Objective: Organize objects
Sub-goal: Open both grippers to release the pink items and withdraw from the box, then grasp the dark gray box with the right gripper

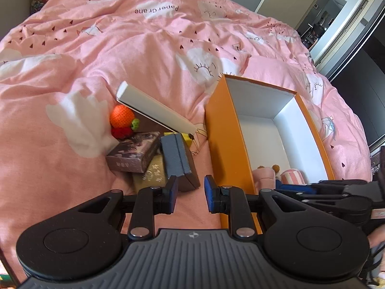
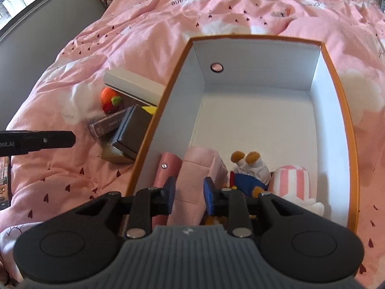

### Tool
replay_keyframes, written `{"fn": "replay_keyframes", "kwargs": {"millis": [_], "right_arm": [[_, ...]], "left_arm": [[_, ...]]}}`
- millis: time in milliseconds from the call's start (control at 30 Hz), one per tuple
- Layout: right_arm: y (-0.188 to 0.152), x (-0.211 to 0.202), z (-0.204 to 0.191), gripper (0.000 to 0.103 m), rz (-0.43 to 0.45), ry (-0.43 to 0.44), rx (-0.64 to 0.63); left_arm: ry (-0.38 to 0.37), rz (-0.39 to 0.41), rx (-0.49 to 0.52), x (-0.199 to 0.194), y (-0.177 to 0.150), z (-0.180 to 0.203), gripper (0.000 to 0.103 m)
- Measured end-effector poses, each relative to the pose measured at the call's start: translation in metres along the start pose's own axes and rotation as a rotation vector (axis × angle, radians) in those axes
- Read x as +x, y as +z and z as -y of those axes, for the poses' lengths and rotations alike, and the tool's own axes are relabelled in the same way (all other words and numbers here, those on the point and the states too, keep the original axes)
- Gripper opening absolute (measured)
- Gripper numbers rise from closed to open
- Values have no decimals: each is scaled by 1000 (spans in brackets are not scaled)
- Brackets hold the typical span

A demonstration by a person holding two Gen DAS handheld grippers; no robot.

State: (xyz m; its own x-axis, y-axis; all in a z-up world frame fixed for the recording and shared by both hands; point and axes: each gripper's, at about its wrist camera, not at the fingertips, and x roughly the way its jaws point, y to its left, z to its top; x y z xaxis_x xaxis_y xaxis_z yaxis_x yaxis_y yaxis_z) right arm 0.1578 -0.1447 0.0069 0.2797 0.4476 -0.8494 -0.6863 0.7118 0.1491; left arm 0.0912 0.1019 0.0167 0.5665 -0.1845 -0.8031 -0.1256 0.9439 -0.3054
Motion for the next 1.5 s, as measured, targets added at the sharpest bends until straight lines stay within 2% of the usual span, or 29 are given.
{"fn": "replay_keyframes", "kwargs": {"millis": [100, 233, 333, 467, 633, 700, 800, 933, 1000, 1100, 1367, 1500], "right_arm": [[5, -13, -18, 39, 59, 12, -52], [13, -18, -55, 40, 119, 22, -176], [19, -8, -77, 41, 125, 21, -246], [31, 20, -95, 44, 69, 41, -285], [47, 56, -104, 45, -16, 19, -300], [54, 72, -107, 45, -56, 8, -310], [63, 91, -110, 58, -98, -10, -306], [74, 110, -114, 62, -138, -25, -289], [80, 118, -119, 62, -138, -43, -306], [87, 132, -121, 62, -187, -30, -280], [88, 157, -117, 63, -259, -62, -274], [89, 157, -115, 57, -272, -57, -290]], "left_arm": [[19, 23, 9, -4, -2, -8, 30], [31, 56, 0, -7, -4, -21, 32], [62, 78, 14, -5, -3, -28, 33], [102, 59, 78, 6, -2, -34, 33], [153, 55, 165, 21, -3, -37, 36], [158, 49, 181, 26, -2, -40, 40], [164, 53, 203, 29, 1, -44, 42], [164, 36, 201, 32, 9, -54, 42], [164, 23, 201, 34, 12, -58, 42], [153, 5, 200, 39, 16, -62, 42], [123, -25, 203, 48, 23, -64, 43], [121, -39, 222, 52, 25, -62, 43]]}}
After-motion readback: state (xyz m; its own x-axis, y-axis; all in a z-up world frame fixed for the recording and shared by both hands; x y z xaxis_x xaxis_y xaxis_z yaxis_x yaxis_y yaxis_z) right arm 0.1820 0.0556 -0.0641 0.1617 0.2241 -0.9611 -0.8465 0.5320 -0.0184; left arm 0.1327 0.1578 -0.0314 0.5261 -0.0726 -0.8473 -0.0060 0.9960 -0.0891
